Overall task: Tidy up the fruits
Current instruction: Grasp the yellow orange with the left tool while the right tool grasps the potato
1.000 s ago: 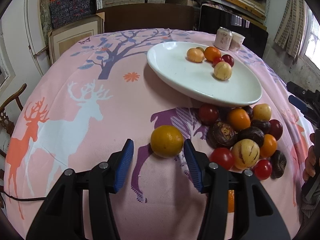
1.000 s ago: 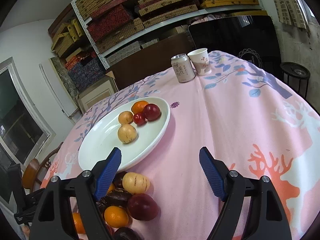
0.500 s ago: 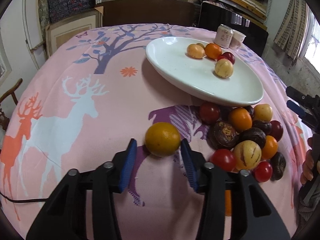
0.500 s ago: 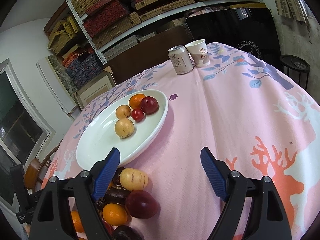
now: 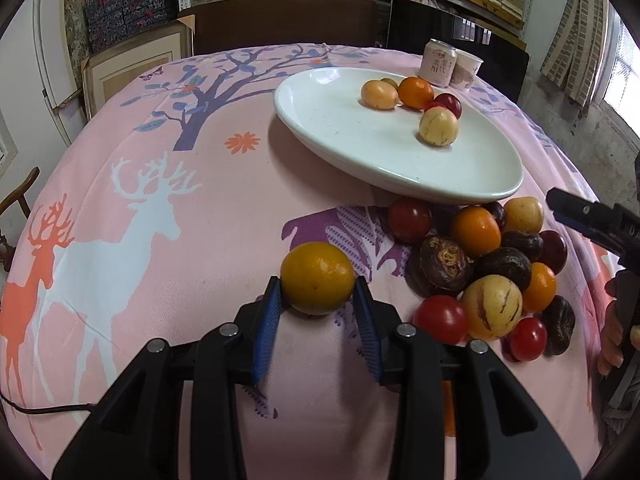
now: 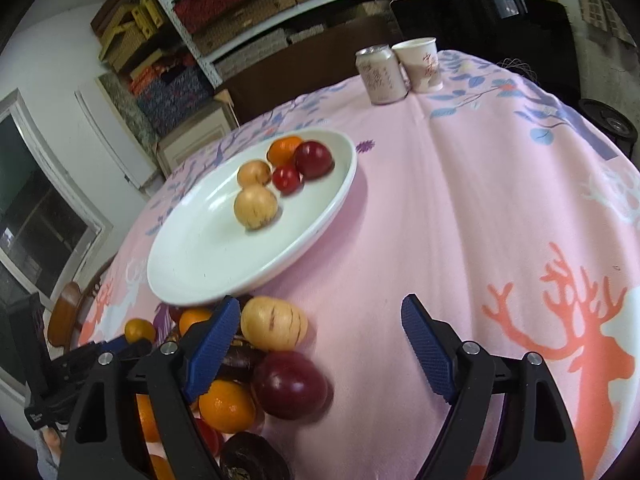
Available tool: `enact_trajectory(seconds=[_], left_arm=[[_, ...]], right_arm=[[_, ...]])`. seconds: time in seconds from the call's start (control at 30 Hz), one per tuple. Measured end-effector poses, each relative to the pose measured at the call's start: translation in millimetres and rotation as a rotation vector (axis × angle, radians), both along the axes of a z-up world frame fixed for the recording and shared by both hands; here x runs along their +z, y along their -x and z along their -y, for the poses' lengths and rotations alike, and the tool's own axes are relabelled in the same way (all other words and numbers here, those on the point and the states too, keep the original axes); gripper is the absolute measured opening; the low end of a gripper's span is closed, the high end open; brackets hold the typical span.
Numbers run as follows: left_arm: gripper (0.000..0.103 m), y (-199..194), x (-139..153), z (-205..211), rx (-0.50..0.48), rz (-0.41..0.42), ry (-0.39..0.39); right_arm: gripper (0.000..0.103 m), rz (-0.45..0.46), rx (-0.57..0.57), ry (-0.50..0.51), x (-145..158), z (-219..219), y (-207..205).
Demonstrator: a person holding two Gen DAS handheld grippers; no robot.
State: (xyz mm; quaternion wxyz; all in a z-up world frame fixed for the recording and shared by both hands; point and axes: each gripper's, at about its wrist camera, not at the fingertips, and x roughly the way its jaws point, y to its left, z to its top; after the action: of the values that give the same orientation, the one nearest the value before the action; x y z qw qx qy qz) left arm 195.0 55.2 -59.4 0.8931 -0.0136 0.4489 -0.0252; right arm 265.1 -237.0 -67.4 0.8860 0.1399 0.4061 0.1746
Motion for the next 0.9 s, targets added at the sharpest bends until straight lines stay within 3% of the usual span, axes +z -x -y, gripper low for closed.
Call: enact_trajectory(seconds=[0.17,0.27,0.37,0.43,0.53,0.9], left_arm=[[0.036,0,0,0,0.001,-0.002,-0.002],[0.036,0,0,0,0.001,-0.001,-0.003],[0.036,0,0,0,0.001,-0.002,-0.001],[0.036,0,0,0,0.002,-0.003,0.002],[0.036,0,0,0,0.002,-0.003,0.0],[0.036,1,-4,2,-0.008,-0.018,-0.001]], right_arm=[[0.084,0.004,0.031,0.061,-4,-13,1],[0.091,-0.01,0.025,0.093,-8,-13,-2],[0.091,0.011,-0.07,0.092,-3,6,-1],[0.091,0.0,-0.145,0.046,-2,27,-2],[0.091,-0.006,-0.134,-0.058,-3,38,-3],[0.09,0.106,-0.063,0.244,5,-12,-21]])
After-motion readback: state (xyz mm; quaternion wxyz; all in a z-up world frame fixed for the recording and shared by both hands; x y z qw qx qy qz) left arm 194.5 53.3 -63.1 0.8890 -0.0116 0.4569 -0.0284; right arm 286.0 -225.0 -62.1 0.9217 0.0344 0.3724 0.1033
